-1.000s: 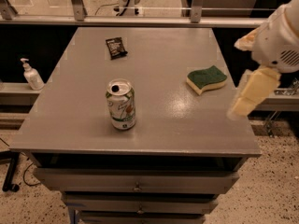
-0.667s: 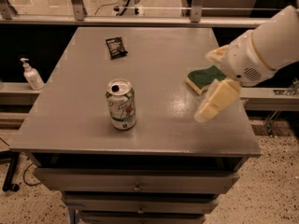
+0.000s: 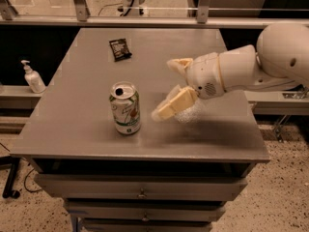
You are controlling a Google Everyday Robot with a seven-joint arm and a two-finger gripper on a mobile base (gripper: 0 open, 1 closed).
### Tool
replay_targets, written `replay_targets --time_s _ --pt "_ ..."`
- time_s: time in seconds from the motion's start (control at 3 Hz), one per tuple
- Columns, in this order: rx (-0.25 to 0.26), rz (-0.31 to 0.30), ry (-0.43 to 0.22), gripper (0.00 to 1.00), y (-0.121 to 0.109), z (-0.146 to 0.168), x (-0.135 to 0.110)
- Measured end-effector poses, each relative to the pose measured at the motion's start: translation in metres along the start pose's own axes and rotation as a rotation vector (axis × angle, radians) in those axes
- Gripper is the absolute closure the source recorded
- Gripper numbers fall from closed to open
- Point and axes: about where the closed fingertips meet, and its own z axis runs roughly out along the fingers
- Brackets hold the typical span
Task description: Pick 7up can
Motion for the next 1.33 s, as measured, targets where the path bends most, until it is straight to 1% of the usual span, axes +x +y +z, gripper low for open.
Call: replay_targets --time_s 0.33,0.67,1.0,1.33 --pt "-0.066 0.038 -0.200 0.00 0.010 0.027 -0.024" --pt "-0.128 0.073 -0.335 0.00 0.027 0.043 -0.038" --pt "-0.171 0.097 -0.403 0.00 0.040 0.054 -0.041" --pt "-0.198 0.097 -0.444 0.00 0.052 0.062 -0.045"
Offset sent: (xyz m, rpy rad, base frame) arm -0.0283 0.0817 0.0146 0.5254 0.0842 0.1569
